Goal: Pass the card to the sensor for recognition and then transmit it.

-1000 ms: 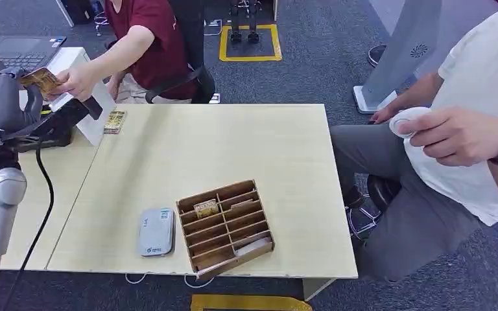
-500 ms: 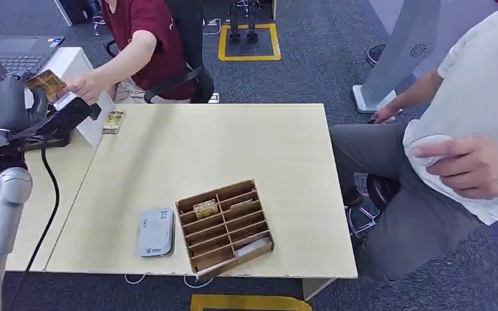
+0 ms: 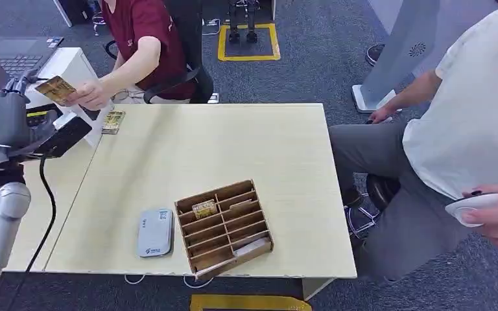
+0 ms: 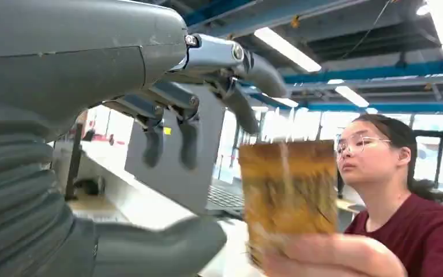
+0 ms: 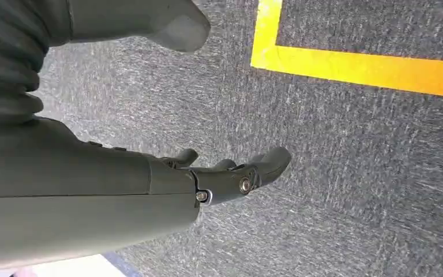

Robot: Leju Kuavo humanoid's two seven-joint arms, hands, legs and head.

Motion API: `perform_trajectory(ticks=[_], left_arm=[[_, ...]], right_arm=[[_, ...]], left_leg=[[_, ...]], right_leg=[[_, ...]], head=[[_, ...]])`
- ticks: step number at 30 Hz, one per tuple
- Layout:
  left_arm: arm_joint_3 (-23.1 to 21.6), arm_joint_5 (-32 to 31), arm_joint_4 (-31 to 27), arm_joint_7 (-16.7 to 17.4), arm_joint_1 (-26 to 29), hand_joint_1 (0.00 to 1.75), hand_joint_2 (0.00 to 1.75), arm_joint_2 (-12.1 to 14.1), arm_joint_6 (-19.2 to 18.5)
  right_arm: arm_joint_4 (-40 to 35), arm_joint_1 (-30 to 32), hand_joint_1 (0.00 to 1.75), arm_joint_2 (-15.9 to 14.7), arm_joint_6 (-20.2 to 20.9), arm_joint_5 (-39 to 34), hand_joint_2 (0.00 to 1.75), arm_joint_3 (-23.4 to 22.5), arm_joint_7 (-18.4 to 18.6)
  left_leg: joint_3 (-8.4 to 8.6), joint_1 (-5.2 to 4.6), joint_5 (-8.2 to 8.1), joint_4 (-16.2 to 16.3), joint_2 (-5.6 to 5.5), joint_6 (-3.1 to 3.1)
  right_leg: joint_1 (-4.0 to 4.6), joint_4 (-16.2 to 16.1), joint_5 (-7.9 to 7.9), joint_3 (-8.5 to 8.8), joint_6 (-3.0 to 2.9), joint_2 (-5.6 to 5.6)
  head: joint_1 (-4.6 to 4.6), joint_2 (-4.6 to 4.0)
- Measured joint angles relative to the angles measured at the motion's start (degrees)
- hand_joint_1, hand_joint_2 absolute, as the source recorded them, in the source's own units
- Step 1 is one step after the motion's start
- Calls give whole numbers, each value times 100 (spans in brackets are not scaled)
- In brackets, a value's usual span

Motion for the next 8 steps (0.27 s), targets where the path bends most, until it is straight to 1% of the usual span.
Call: perform_trajectory(ticks=[1, 3, 8], left_arm=[[84, 13, -26, -69, 133, 0, 175, 48, 80], [179, 22, -63, -127, 299, 0, 175, 98, 120], [314, -37, -85, -150, 455, 0, 175, 144, 109]], right_arm=[[0, 6, 0, 0, -2, 0, 175, 0, 24], [0, 10, 0, 0, -7, 0, 175, 0, 26], [-2, 2, 0, -4, -7, 0, 175, 0, 26]], left_leg=[[-2, 0, 0, 0, -1, 0], [-6, 2, 1, 0, -11, -1], [-10, 3, 3, 0, -16, -3]], right_leg=[[1, 0, -1, -3, 0, 0], [2, 0, -4, -4, -1, -8], [2, 0, -1, -1, -1, -22]], head=[[2, 0], [2, 0], [2, 0]])
